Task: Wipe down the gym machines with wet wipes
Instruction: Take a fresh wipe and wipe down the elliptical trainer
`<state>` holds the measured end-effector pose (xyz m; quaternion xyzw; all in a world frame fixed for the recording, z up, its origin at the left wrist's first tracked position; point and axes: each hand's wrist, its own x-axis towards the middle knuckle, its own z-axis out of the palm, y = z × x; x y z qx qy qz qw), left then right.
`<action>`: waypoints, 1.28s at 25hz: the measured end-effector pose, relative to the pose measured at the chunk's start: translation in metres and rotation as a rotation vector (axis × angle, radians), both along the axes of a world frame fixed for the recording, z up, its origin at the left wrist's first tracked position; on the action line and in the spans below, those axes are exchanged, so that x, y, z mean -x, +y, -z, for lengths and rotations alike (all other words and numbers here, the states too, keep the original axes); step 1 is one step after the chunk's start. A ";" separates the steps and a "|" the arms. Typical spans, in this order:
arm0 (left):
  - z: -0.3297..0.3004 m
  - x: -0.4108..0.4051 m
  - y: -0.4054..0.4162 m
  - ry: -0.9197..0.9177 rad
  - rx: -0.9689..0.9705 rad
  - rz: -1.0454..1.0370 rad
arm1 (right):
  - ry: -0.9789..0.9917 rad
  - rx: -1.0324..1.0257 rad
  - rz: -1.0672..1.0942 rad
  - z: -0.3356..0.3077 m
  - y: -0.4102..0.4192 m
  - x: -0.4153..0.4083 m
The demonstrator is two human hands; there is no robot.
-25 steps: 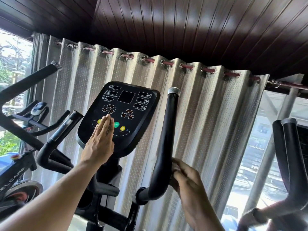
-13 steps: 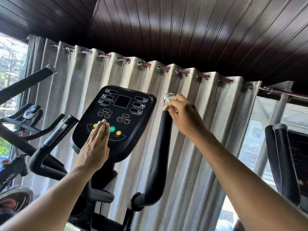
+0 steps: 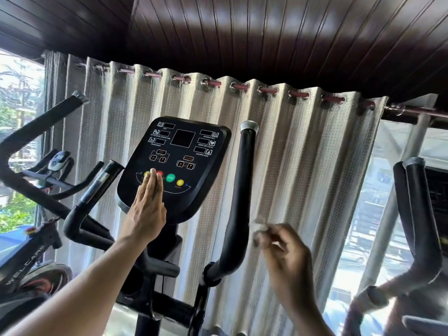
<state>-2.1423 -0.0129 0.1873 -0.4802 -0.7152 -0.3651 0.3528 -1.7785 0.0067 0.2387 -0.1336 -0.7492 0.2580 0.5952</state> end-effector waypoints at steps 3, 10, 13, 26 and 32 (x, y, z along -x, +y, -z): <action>0.009 -0.004 -0.007 -0.022 -0.017 0.037 | 0.031 0.498 -0.229 -0.011 0.008 0.021; 0.017 -0.008 -0.017 -0.082 0.025 0.108 | -0.015 0.256 -0.101 0.037 -0.011 0.002; 0.028 -0.004 -0.042 -0.062 0.105 0.185 | 0.089 -0.230 0.007 0.039 -0.051 -0.007; 0.003 0.106 -0.135 -0.055 0.035 -0.054 | -0.076 -0.262 -0.136 0.066 -0.048 0.148; 0.012 0.153 -0.077 -0.013 0.035 -0.143 | -0.149 -0.257 -0.176 0.067 0.017 0.223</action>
